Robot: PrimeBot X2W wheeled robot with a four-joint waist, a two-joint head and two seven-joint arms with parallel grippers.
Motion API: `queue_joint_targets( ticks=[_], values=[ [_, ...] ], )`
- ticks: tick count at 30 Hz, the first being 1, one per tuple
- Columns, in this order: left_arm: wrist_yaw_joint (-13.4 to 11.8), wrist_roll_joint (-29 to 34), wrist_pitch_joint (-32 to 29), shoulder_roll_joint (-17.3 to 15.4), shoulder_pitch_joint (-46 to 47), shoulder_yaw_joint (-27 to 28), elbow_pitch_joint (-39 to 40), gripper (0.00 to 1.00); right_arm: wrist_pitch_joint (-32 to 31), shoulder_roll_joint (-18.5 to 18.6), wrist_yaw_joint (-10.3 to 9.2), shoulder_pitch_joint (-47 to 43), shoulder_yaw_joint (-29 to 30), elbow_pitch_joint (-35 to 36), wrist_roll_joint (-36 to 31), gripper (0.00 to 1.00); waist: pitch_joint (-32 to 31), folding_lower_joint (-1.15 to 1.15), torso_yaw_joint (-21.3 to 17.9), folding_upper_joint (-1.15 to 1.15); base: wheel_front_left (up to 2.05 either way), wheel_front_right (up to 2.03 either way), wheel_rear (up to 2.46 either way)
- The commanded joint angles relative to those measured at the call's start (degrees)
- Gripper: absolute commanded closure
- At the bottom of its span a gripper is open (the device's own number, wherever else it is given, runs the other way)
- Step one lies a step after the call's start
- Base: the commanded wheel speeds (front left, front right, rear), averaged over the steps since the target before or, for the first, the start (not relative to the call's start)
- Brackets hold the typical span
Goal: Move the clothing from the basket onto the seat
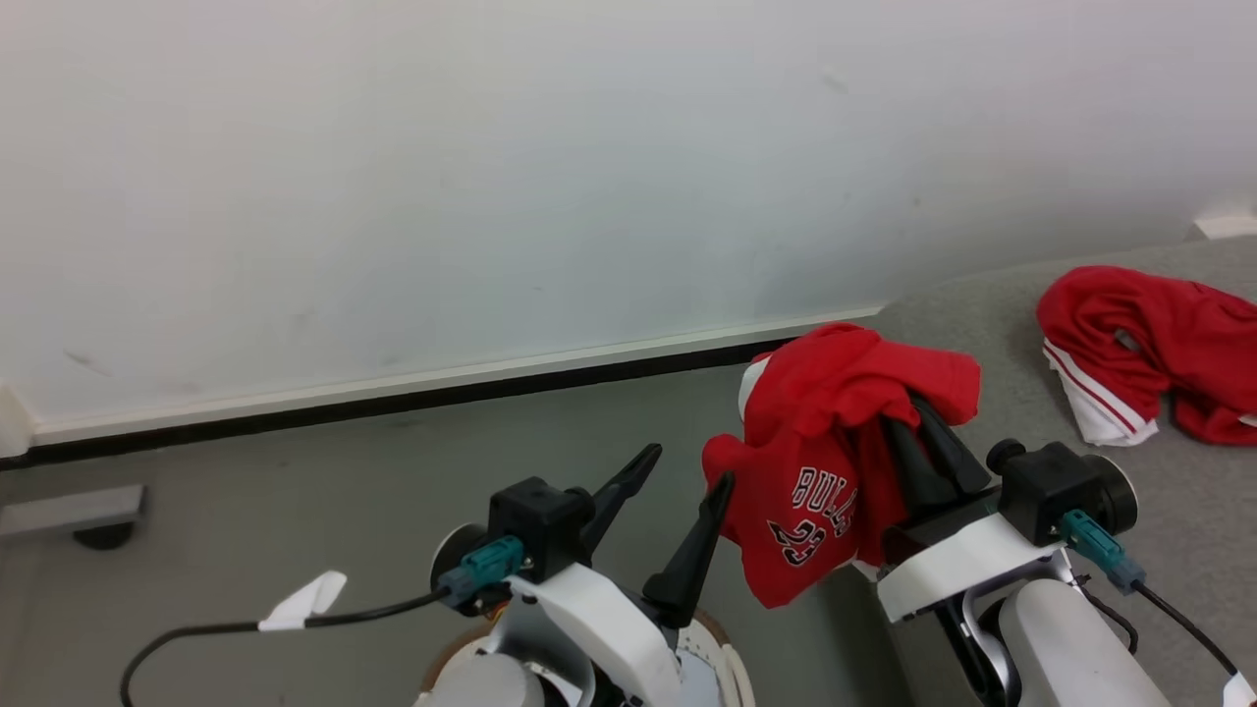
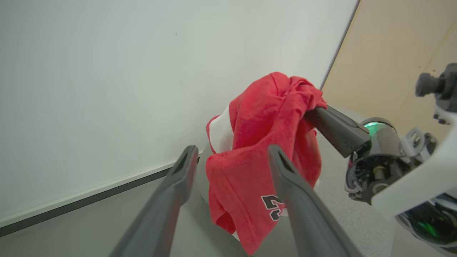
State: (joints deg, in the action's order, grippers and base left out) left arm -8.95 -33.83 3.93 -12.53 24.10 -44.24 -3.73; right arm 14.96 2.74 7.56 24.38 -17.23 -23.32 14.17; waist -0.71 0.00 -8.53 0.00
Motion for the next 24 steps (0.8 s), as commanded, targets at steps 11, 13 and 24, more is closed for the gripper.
queue_joint_targets(
  ticks=[11,13,24],
  values=[
    [0.1,0.3,0.8,0.3,0.4,-0.5,-0.5,0.0,0.2,0.1,-0.15,-1.5,3.4,1.8,-3.7,1.0,1.6,0.0,-10.5,0.0,0.0,0.0,0.0],
    [0.2,0.3,0.9,0.3,0.5,-0.8,-0.6,0.0,0.2,0.2,-0.15,-2.0,4.5,2.2,-4.5,1.0,1.8,0.0,-11.6,0.0,0.0,0.0,0.0],
    [0.4,0.9,0.2,0.6,0.9,-2.3,-0.9,0.0,0.2,0.1,-0.15,-4.5,8.1,4.0,-5.7,1.0,2.8,0.0,-14.6,0.0,0.0,0.0,0.0]
  ],
)
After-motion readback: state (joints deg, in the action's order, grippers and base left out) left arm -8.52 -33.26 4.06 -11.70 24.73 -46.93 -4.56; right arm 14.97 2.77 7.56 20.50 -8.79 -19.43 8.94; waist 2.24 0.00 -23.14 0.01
